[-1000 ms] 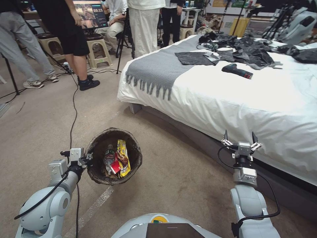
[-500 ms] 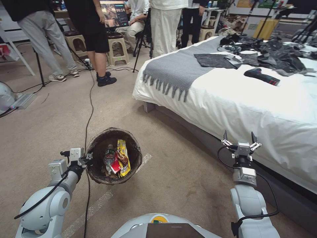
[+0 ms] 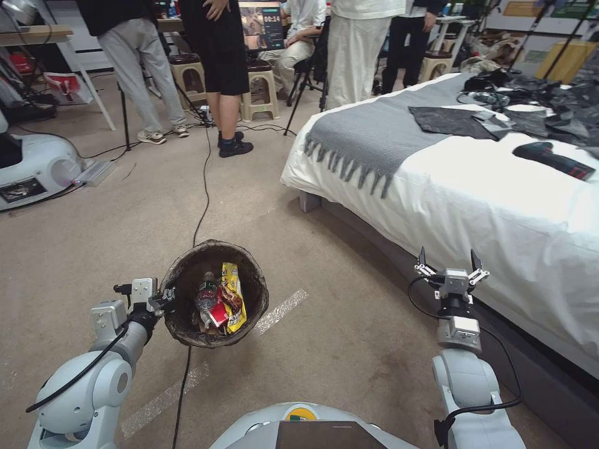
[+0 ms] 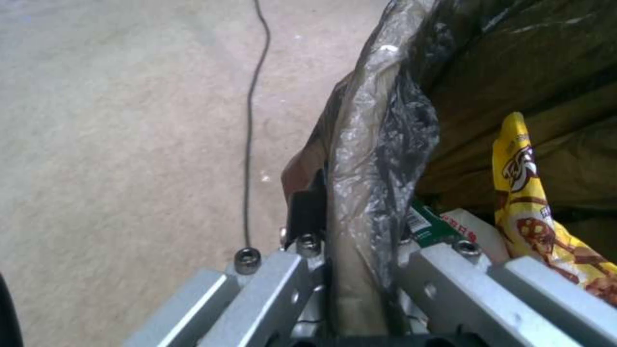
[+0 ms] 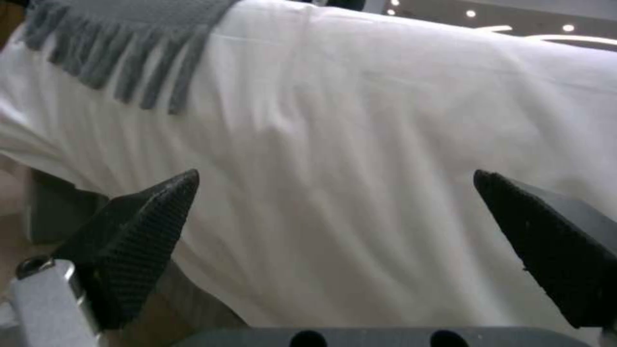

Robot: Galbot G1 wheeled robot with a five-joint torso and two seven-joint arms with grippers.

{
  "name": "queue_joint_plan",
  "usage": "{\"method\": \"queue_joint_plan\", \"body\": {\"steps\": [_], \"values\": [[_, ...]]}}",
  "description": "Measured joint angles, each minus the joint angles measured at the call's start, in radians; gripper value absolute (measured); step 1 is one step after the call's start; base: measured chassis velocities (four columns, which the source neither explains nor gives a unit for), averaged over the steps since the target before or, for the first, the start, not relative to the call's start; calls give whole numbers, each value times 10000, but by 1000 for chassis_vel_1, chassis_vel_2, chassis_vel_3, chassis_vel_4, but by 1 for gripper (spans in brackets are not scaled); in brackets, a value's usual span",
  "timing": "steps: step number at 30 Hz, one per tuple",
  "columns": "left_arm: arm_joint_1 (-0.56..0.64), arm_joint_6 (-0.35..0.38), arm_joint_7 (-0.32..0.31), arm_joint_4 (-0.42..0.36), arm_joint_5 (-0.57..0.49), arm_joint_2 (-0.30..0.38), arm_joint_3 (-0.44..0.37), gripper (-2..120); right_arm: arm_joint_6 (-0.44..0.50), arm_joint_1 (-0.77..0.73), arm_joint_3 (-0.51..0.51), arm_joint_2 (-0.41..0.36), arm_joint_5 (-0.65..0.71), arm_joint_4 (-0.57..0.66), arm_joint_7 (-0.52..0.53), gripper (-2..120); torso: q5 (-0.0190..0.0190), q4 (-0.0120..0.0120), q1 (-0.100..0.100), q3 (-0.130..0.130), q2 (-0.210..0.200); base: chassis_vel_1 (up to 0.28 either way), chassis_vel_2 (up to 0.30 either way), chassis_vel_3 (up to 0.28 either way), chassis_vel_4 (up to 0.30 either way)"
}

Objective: Pick up the trash bin, then pick up the garbage from the floor and place it into the trash bin.

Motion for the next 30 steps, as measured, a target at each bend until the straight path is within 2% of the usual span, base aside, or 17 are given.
{"method": "queue_joint_plan", "body": {"steps": [30], "values": [[-58, 0, 12, 54, 7, 27, -12, 0, 88, 32, -23, 84, -108, -126, -28, 100, 0, -1, 0, 0, 0, 65, 63, 60, 62]]}}
